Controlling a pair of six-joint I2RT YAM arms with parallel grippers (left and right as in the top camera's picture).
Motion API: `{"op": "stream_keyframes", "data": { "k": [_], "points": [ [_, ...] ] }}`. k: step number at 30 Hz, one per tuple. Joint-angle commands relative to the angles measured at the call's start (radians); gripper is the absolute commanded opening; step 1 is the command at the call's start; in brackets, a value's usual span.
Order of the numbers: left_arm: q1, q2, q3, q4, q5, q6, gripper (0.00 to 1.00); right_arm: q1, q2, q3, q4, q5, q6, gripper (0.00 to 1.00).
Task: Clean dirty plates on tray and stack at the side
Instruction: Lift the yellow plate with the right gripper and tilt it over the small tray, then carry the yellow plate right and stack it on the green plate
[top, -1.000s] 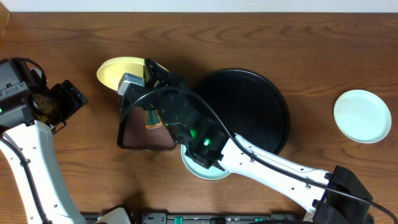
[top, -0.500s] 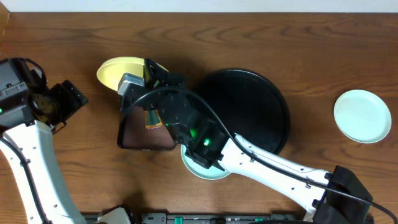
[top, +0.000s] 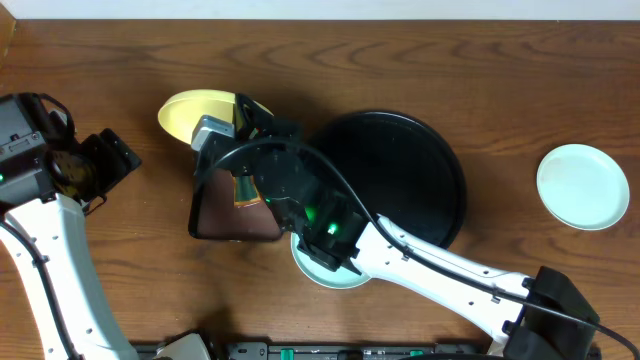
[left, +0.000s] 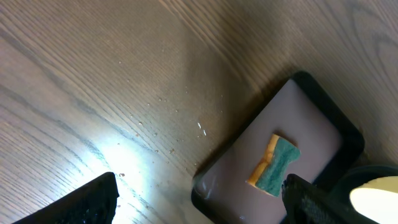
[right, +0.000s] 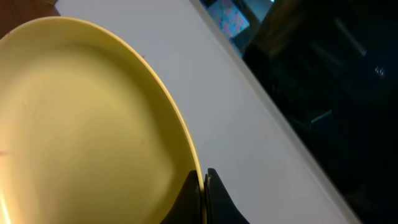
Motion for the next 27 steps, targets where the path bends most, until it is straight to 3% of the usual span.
{"op": "stream_keyframes", "data": {
  "k": [1, 5, 8, 13, 21, 24, 27],
  "points": [
    [0.005, 0.004, 0.019, -0.004, -0.005, -0.002, 0.85, -0.037, -0.031, 0.013, -0.097, 0.028, 0.217, 0.01],
    [0.005, 0.004, 0.019, -0.004, -0.005, -0.002, 0.85, -0.107, -0.018, 0.013, -0.248, -0.096, 0.412, 0.01],
    [0.005, 0.004, 0.019, -0.004, -0.005, -0.002, 0.85, -0.109, -0.031, 0.014, -0.177, -0.003, 0.397, 0.01],
    [0.005, 0.004, 0.019, -0.003, -0.005, -0.002, 0.85, -0.109, -0.041, 0.013, -0.175, -0.063, 0.369, 0.01],
    [0.005, 0.004, 0.019, -0.004, -0.005, -0.002, 0.85, -0.134, -0.039, 0.014, -0.284, -0.085, 0.612, 0.01],
    [0.005, 0.004, 0.019, -0.004, -0.005, -0.002, 0.85, -0.178, -0.053, 0.014, -0.325, -0.103, 0.783, 0.01],
    [0.005, 0.004, 0.019, -0.004, -0.005, -0.002, 0.85, -0.278, -0.087, 0.013, -0.459, -0.254, 1.039, 0.01]
  ]
}}
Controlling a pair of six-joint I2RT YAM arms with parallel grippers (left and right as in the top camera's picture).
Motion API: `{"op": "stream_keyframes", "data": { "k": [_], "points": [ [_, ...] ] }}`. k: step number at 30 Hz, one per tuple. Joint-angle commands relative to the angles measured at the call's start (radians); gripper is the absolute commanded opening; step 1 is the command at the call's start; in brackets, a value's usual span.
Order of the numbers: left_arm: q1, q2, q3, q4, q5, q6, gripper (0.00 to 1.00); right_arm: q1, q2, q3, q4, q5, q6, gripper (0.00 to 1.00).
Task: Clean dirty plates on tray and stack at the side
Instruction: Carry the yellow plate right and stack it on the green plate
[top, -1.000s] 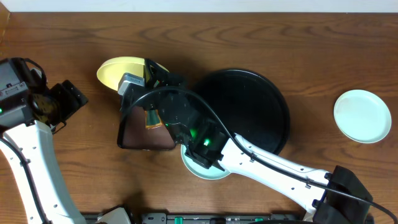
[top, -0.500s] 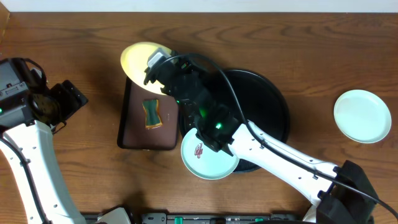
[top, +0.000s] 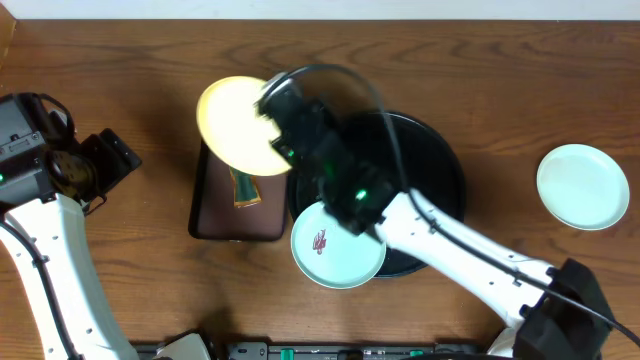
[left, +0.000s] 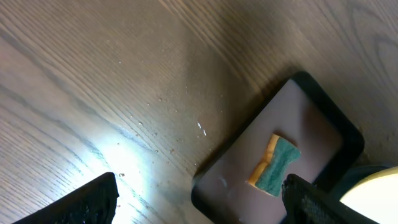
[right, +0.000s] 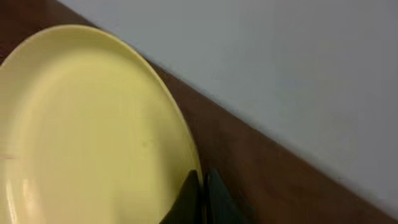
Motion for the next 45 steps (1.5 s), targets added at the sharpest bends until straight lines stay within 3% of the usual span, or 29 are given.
{"op": "stream_keyframes", "data": {
  "k": [1, 6, 12, 18, 27, 33, 44, 45],
  "points": [
    [0.004, 0.004, 0.019, -0.004, -0.005, -0.002, 0.85, -0.136, -0.067, 0.011, -0.111, -0.168, 0.387, 0.01],
    [0.004, 0.004, 0.019, -0.004, -0.005, -0.002, 0.85, -0.384, -0.11, 0.011, -0.282, -0.462, 0.616, 0.01],
    [0.004, 0.004, 0.019, -0.004, -0.005, -0.002, 0.85, -0.777, -0.119, 0.011, -0.465, -0.782, 0.73, 0.01],
    [0.004, 0.004, 0.019, -0.004, -0.005, -0.002, 0.85, -1.159, -0.105, 0.01, -0.649, -0.774, 0.711, 0.01],
    [0.004, 0.004, 0.019, -0.004, -0.005, -0.002, 0.85, -1.556, -0.089, 0.005, -0.862, -0.567, 0.668, 0.01],
    [0.004, 0.004, 0.018, -0.004, -0.005, -0.002, 0.85, -1.628, -0.087, -0.079, -0.877, -0.279, 0.669, 0.01],
    [0.004, 0.004, 0.019, -0.004, -0.005, -0.002, 0.85, -1.63, -0.087, -0.3, -0.619, -0.441, 0.608, 0.01],
    [0.004, 0.004, 0.019, -0.004, -0.005, -0.002, 0.85, -1.629, -0.087, -0.309, -0.583, -0.484, 0.57, 0.1]
  ]
}}
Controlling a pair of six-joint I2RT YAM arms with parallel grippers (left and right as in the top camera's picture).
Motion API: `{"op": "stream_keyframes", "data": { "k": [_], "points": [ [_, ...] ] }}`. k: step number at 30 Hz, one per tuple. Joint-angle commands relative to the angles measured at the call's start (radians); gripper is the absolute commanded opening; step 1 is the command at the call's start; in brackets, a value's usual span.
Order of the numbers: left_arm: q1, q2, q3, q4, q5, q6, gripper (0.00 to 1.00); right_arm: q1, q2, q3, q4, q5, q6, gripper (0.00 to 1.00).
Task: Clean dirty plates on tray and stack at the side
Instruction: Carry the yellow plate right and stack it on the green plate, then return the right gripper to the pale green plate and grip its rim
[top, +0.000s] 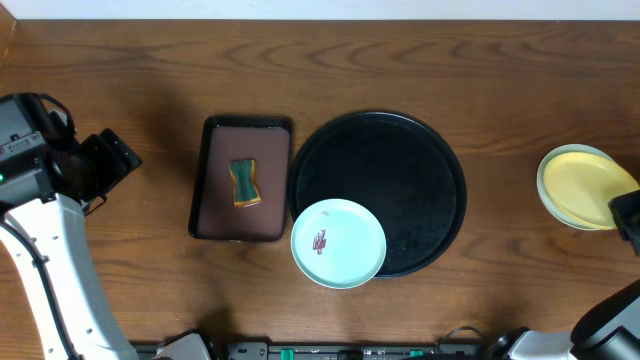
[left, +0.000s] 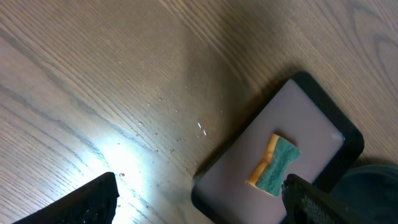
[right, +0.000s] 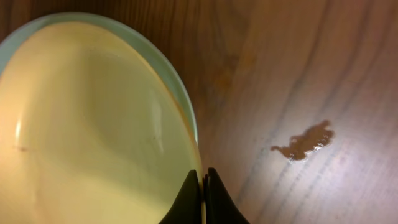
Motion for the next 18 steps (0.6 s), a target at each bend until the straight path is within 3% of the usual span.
{"op": "stream_keyframes", "data": {
  "k": [1, 2, 3, 5, 7, 13, 18],
  "points": [
    [0.004, 0.004, 0.019, -0.004, -0.005, -0.002, 0.85, 0.01, -0.003, -0.022, 0.071, -0.11, -0.088, 0.24],
    [0.004, 0.004, 0.019, -0.004, -0.005, -0.002, 0.85, 0.01, -0.004, -0.019, 0.077, -0.143, -0.096, 0.5],
    [0.004, 0.004, 0.019, -0.004, -0.005, -0.002, 0.85, 0.01, -0.01, -0.011, 0.056, -0.146, -0.082, 0.63],
    [0.004, 0.004, 0.019, -0.004, -0.005, -0.002, 0.85, 0.011, -0.036, 0.009, 0.013, -0.159, -0.058, 0.68],
    [0.004, 0.004, 0.019, -0.004, -0.005, -0.002, 0.85, 0.022, -0.081, 0.025, -0.007, -0.206, -0.072, 0.69],
    [0.004, 0.004, 0.019, -0.004, -0.005, -0.002, 0.85, 0.147, -0.27, 0.03, -0.004, -0.496, -0.128, 0.58],
    [0.004, 0.004, 0.019, -0.004, -0.005, -0.002, 0.85, 0.481, -0.356, 0.029, -0.09, -0.537, -0.248, 0.49]
  ]
}}
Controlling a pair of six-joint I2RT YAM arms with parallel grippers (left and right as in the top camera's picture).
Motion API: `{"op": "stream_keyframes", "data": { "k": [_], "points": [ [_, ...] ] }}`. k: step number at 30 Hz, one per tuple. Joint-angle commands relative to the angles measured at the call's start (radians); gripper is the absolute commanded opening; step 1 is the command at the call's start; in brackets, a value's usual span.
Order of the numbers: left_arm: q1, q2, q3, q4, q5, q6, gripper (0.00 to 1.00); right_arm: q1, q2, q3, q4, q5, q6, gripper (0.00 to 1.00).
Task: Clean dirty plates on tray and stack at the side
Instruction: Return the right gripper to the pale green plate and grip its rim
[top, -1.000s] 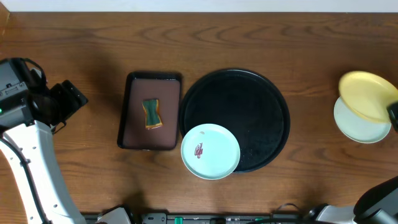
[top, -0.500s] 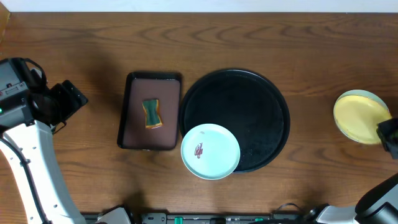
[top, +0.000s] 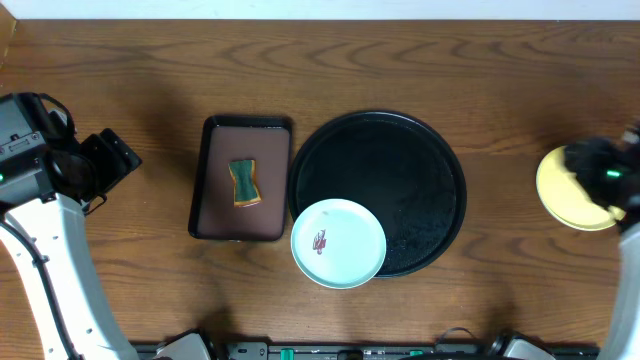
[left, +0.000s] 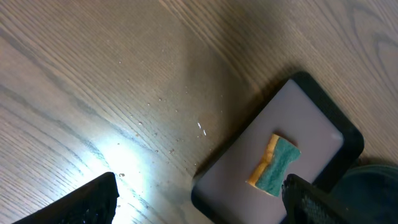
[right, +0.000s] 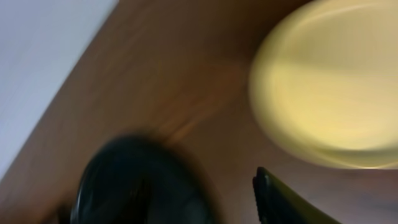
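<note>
A pale green plate (top: 338, 243) with a red stain lies on the near left rim of the round black tray (top: 400, 170). A yellow plate (top: 572, 200) lies at the table's right side, blurred in the right wrist view (right: 329, 81). My right gripper (top: 602, 168) hovers over its far edge, open and holding nothing; one finger (right: 280, 199) shows. A green and yellow sponge (top: 243, 183) rests in the brown rectangular tray (top: 212, 215). My left gripper (left: 199, 208) is open above bare table, left of that tray.
The sponge (left: 273, 166) and the brown tray (left: 311, 118) show at the right of the left wrist view. Small droplets (left: 180, 118) dot the wood near the tray. The left arm (top: 50, 250) runs along the table's left edge.
My right gripper was shut on the yellow plate's rim as it lay on the pale plate at the right. Now it is open and off the plate. The left arm has not moved.
My right gripper first held the yellow plate tilted over the brown tray at the left. Then it held it between that tray and the round tray. Later the plate was on the pale plate at the far right, and now it lies there released.
</note>
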Motion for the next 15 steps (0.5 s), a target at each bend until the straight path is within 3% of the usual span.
{"op": "stream_keyframes", "data": {
  "k": [1, 7, 15],
  "points": [
    [0.004, 0.004, 0.019, -0.004, -0.005, -0.002, 0.85, 0.246, -0.006, 0.001, -0.061, -0.055, -0.12, 0.48],
    [0.004, 0.004, 0.019, -0.004, -0.005, -0.002, 0.85, 0.705, 0.172, -0.021, -0.107, 0.085, -0.268, 0.42],
    [0.004, 0.004, 0.019, -0.004, -0.005, -0.002, 0.85, 0.961, 0.502, -0.021, -0.081, 0.093, -0.367, 0.4]
  ]
}}
